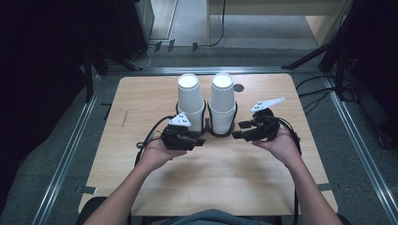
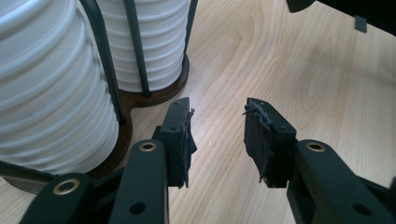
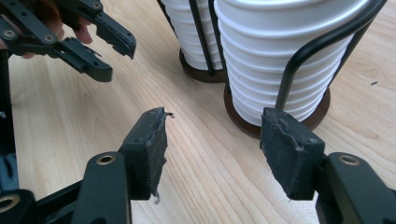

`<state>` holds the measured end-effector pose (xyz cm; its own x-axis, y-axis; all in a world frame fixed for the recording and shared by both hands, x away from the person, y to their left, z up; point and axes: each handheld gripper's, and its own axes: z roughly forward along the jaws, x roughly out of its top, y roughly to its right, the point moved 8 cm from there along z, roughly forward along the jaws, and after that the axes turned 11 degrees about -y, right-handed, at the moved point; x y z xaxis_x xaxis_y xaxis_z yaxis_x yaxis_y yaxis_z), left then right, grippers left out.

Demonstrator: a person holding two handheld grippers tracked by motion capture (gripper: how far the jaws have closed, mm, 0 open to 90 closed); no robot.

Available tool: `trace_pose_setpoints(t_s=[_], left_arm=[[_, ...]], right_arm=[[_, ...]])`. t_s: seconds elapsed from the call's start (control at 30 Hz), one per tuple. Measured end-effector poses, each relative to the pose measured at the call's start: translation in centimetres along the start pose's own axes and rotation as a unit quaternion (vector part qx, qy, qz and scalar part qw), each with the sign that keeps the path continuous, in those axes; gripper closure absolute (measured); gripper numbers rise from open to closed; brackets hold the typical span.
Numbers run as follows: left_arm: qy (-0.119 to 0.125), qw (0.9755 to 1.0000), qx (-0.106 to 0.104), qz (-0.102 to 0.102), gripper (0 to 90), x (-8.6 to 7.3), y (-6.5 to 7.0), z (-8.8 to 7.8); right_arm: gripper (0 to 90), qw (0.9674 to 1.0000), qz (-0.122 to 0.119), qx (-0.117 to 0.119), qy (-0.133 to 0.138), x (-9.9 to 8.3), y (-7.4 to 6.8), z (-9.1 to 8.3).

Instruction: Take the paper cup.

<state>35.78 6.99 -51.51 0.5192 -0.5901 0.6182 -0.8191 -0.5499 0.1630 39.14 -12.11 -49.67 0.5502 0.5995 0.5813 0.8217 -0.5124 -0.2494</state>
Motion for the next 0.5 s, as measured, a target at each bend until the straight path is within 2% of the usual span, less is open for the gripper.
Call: trace_pose_setpoints(t_s=[0.13,0.2,0.37,0.4,0.5], left_arm=[[0.004,0.9999,-0.001,-0.011,65.1,0.4,-0.3,0.0],[0.006,0.9999,0.005,-0.012,67.6,0.6,-0.4,-0.1],[-0.005,0.9999,0.01,-0.013,72.7,1.4,-0.4,0.1],[-0.006,0.9999,0.012,-0.008,73.0,1.6,-0.3,0.1],[-0.003,0.9999,0.015,-0.005,72.6,2.3,0.0,0.1]], right_arm=[[40.1,0.9996,-0.018,-0.01,-0.02,-0.2,-0.2,0.1],[39.8,0.9993,-0.027,-0.014,-0.023,-0.1,-0.3,-0.1],[38.7,0.9992,-0.026,-0.022,-0.019,0.7,0.0,-1.1],[38.1,0.9992,-0.029,-0.022,-0.019,0.8,0.0,-1.3],[35.3,0.9982,-0.033,-0.038,-0.032,1.3,0.2,-2.1]])
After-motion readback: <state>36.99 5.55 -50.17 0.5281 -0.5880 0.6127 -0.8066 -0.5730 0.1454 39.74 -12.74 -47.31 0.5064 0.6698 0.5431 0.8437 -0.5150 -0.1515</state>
